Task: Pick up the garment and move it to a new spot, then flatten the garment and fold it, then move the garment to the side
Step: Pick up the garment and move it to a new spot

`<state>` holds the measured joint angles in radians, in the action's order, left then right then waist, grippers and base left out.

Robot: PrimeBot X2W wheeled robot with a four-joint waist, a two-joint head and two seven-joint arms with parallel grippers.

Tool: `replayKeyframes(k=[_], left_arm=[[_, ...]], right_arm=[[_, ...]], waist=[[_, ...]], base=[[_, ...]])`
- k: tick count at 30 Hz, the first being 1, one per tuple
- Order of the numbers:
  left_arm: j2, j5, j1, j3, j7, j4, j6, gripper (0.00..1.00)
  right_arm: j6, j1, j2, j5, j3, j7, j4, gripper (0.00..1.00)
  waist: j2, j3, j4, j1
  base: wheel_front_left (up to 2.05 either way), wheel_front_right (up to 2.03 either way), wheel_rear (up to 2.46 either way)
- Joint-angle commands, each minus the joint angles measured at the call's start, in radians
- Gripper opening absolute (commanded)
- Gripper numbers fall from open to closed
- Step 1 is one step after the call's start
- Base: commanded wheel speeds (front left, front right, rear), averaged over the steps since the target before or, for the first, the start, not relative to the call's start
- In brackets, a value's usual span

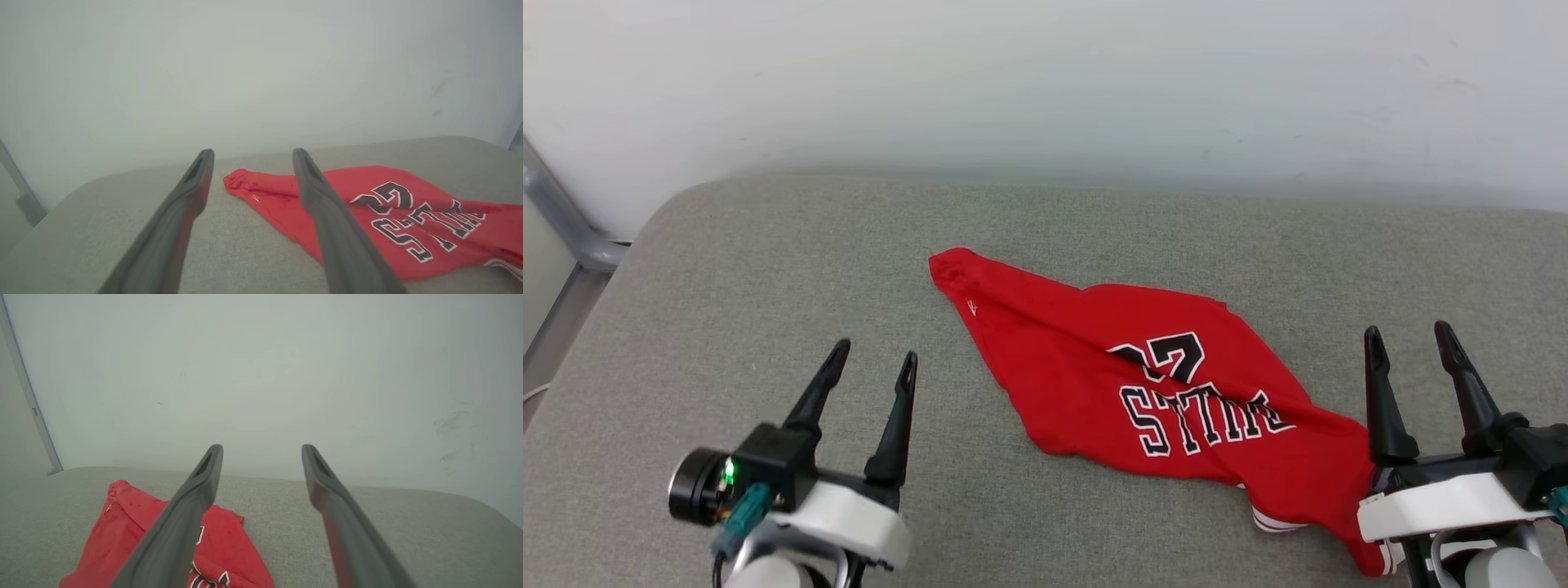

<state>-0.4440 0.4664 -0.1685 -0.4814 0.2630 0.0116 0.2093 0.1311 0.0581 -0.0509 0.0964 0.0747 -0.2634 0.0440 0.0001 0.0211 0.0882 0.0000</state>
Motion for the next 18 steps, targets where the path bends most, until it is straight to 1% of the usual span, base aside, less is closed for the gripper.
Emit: replayKeyframes(k=[1, 3, 4, 10, 14, 18], left_arm=[[0.021, -0.029, 0.037, 0.032, 0.002, -0.009, -0.013, 1.0], [0.056, -0.055, 0.081, 0.069, 0.002, -0.023, -0.025, 1.0], [0.056, -0.055, 0.081, 0.069, 0.002, -0.023, -0.025, 1.0], [0.137, -0.131, 0.148, 0.174, 0.003, -0.016, -0.092, 1.0], [0.174, -0.173, 0.153, 0.219, 0.003, 0.001, -0.142, 1.0], [0.205, -0.207, 0.153, 0.26, 0.003, 0.008, -0.181, 1.0]], right_arm=[[-0.001, -0.009, 0.001, 0.007, -0.003, -0.002, -0.001, 1.0], [-0.001, -0.014, 0.001, 0.009, -0.006, -0.002, 0.001, 1.0], [-0.001, -0.014, 0.001, 0.009, -0.006, -0.002, 0.001, 1.0], [-0.001, -0.017, 0.001, 0.013, -0.014, -0.002, 0.005, 1.0], [-0.001, -0.014, 0.001, 0.008, -0.019, -0.002, 0.007, 1.0], [-0.001, -0.011, 0.001, 0.007, -0.019, -0.002, 0.008, 1.0]], waist=[[-0.0001, -0.001, -0.001, 0.0], [-0.0001, -0.003, -0.003, 0.0], [-0.0001, -0.003, -0.003, 0.0], [-0.0001, -0.007, -0.009, 0.0], [-0.0001, -0.004, -0.013, 0.0], [-0.0001, -0.002, -0.015, 0.0]], base=[[0.0, 0.0, 0.0], [0.0, 0.0, 0.0], [0.0, 0.0, 0.0], [0.0, 0.0, 0.0], [0.0, 0.0, 0.0], [0.0, 0.0, 0.0]])
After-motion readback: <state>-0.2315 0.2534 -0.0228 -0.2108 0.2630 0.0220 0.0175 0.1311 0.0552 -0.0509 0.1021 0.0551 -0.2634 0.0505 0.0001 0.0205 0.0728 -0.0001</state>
